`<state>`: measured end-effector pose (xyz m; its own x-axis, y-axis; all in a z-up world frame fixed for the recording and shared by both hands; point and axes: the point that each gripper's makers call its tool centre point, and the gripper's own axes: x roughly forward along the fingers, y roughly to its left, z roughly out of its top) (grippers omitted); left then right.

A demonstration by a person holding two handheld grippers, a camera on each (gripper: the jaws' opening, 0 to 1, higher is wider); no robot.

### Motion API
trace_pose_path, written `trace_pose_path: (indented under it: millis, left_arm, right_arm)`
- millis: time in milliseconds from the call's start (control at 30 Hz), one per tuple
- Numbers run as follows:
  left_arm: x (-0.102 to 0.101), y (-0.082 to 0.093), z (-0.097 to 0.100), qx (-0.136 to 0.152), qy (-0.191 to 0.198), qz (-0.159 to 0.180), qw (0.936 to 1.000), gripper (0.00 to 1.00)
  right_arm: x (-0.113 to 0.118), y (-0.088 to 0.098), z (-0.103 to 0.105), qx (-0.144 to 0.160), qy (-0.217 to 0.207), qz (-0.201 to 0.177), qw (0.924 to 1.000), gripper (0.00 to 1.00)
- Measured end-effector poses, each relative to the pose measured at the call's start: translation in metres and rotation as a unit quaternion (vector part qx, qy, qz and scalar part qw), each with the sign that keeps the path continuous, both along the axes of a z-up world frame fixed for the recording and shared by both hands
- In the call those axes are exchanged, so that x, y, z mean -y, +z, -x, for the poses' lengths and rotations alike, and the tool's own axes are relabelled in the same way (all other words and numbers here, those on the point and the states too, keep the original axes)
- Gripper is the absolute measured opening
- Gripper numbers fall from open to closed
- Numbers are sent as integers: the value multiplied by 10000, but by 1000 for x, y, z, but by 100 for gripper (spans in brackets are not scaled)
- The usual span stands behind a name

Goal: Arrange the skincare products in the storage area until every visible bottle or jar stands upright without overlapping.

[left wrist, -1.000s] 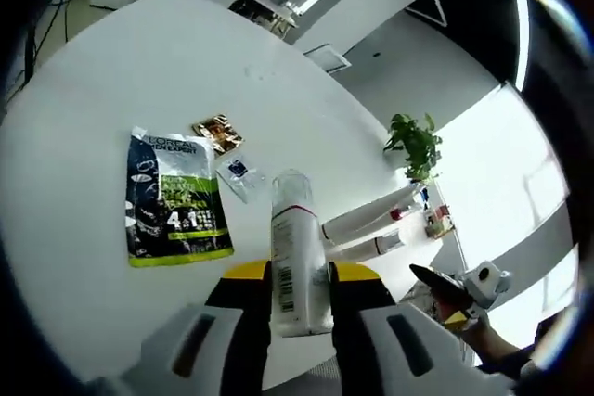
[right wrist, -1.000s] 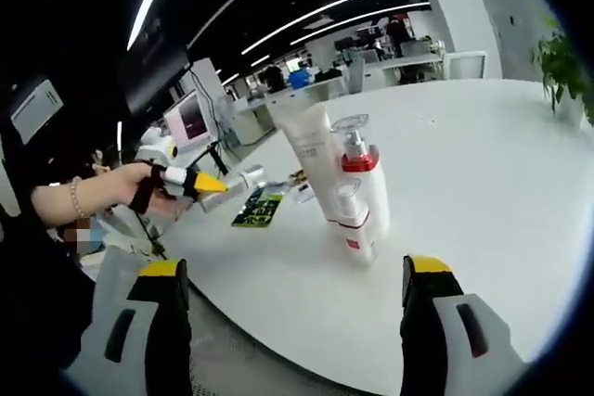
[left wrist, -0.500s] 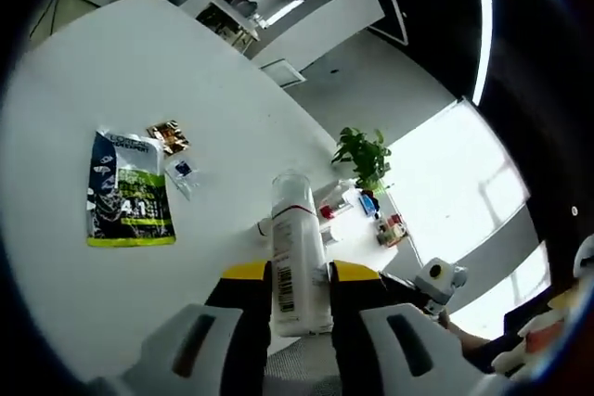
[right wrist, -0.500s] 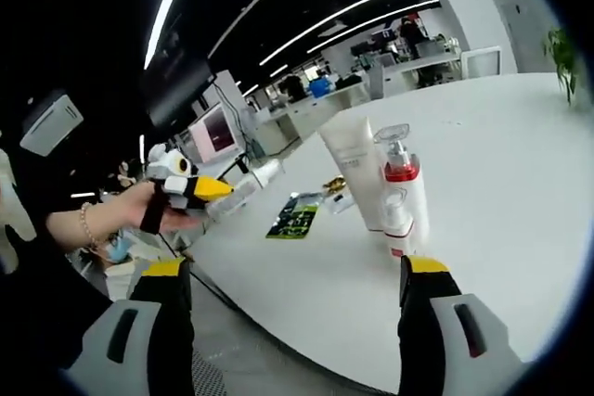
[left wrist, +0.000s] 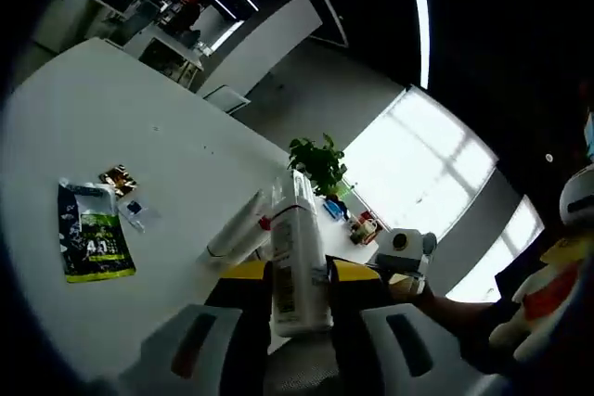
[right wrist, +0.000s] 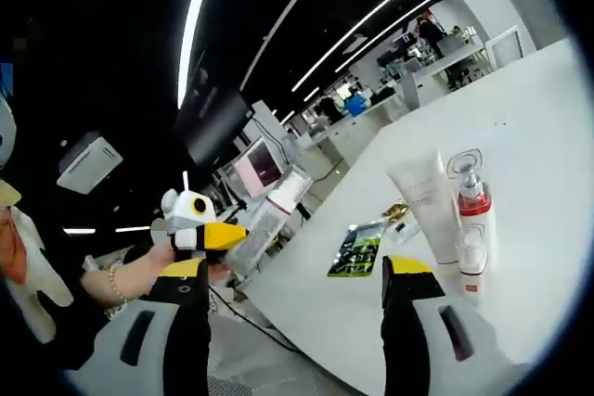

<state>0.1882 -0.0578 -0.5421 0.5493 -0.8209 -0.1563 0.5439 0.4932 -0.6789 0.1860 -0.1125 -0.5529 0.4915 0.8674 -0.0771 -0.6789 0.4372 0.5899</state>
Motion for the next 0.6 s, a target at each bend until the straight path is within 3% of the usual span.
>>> trace_pose_path:
  millis: [67,167,200,300,433,600]
  left_arm:
    - [5,6,2,97,-93,27,9999,18]
    - [10,17,4,243,-180,207,9993,18]
    - [13,22,6,301,-226,303,9988,18]
    - [19,32,9,546,-346,400,9971,18]
    - [24,38,12,667,-495,479,9954,18]
    - [27,42,10,872,-521,342,9942,18]
  right_arm:
    - [-6,8,-1,-4,49,-174,9998,70]
    - [-14,25,-6,-201,9,-765,9969,65]
    - [-14,33,-11,-343,-38,-1119,9931,63]
    - [-17,44,-16,-520,-40,-1537,9867,57]
    - [-26,53,-14,-461,139,-1589,9861,51]
    - [-30,60,-14,-534,215,-1834,9814,38]
